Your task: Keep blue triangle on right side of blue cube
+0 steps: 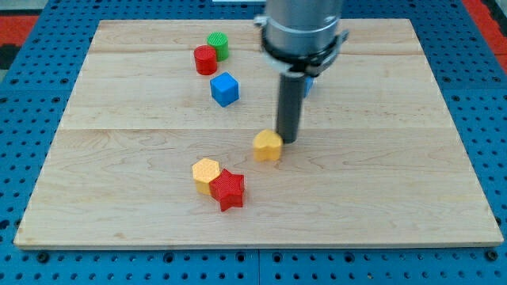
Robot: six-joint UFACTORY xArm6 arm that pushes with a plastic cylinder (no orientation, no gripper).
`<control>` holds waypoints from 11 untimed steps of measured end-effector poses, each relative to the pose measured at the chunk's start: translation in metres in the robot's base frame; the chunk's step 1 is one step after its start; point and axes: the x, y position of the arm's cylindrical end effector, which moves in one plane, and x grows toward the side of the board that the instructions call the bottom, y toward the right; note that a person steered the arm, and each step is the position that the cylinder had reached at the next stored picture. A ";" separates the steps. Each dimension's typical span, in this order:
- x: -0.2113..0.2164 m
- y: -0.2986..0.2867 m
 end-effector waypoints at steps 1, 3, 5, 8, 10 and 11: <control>0.027 -0.032; -0.048 0.118; -0.167 0.093; -0.114 0.008; -0.116 0.060; -0.088 0.052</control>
